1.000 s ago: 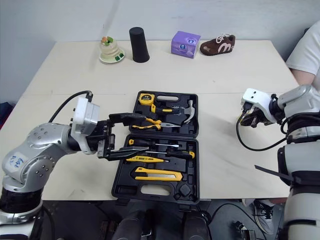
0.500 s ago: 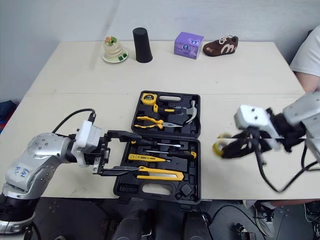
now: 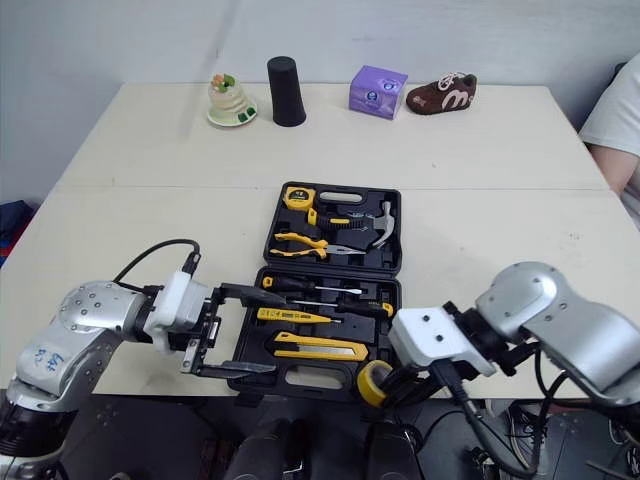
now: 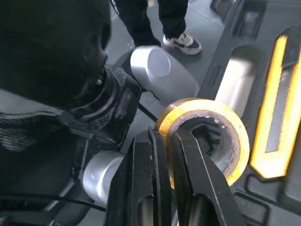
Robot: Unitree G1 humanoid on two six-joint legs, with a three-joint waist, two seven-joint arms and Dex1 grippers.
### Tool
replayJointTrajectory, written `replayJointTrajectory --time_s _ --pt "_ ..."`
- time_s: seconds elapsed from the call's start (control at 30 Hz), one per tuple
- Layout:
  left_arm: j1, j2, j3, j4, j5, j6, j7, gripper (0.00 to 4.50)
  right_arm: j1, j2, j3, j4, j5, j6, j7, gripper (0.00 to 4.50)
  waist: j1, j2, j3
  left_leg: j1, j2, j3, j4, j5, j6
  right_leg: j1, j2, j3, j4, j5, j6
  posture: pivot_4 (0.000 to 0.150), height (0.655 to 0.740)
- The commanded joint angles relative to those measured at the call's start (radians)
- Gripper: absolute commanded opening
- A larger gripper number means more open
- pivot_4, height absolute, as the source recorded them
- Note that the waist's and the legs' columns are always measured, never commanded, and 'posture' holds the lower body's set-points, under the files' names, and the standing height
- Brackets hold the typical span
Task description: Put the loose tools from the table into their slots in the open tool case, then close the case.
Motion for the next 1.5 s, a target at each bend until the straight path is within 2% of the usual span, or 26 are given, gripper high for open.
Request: replayJointTrajectory --time_s 0.03,0.17,0.53,0.73,0.97,1.27,1.5 --pt "0.017 0.010 0.011 -0.056 -0.027 0.019 0.014 4.50 -0.027 0.048 0.053 0.022 -0.092 -0.046 -0.011 0.02 0.001 -0.001 0.000 0.000 0.000 0.000 0.000 0.000 0.000 0.001 0.000 0.000 0.000 0.000 0.000 0.150 0.7400" --pt "0.035 0.020 0.009 -0.069 -0.015 0.019 0.010 4.50 -0.036 0.077 0.088 0.038 -0.150 -0.058 -0.009 0.02 0.002 -0.001 0.000 0.000 0.000 -0.001 0.001 0.000 0.000 0.001 0.000 0.000 0.000 0.000 0.000 0.150 0.7400" --pt "0.044 0.042 0.018 -0.068 -0.008 0.017 0.017 4.50 -0.046 0.059 0.130 0.075 -0.288 -0.085 0.016 0.02 0.001 -0.001 0.000 0.000 0.000 -0.001 0.001 0.000 0.001 0.001 0.000 -0.002 0.000 0.000 0.000 0.150 0.7400" --pt "0.046 0.041 0.018 -0.070 -0.006 0.015 0.026 4.50 -0.064 0.085 0.132 0.063 -0.265 -0.019 0.019 0.02 0.001 -0.001 0.000 0.000 0.000 -0.001 0.001 0.000 0.001 0.001 0.000 -0.002 0.001 0.000 0.000 0.150 0.7400" --pt "0.052 0.043 0.024 -0.066 -0.001 0.009 0.039 4.50 -0.080 0.040 0.110 0.049 -0.197 0.001 0.128 0.02 0.003 -0.001 0.000 0.000 -0.001 -0.001 0.001 0.000 0.001 0.002 -0.001 -0.001 0.000 0.000 0.000 0.150 0.7400" --pt "0.051 0.036 0.020 -0.059 0.015 -0.006 0.052 4.50 -0.073 0.062 0.150 0.108 -0.260 -0.094 0.107 0.02 0.001 -0.001 0.000 0.000 -0.001 -0.001 0.001 0.000 0.001 0.001 -0.001 -0.002 0.000 0.000 0.000 0.150 0.7400" --pt "0.045 0.036 0.015 -0.053 0.021 -0.013 0.049 4.50 -0.060 0.066 0.174 0.103 -0.293 -0.090 0.102 0.02 0.002 -0.001 0.000 0.000 -0.001 -0.001 0.001 0.000 0.001 0.001 -0.001 -0.002 0.001 0.000 0.000 0.150 0.7400"
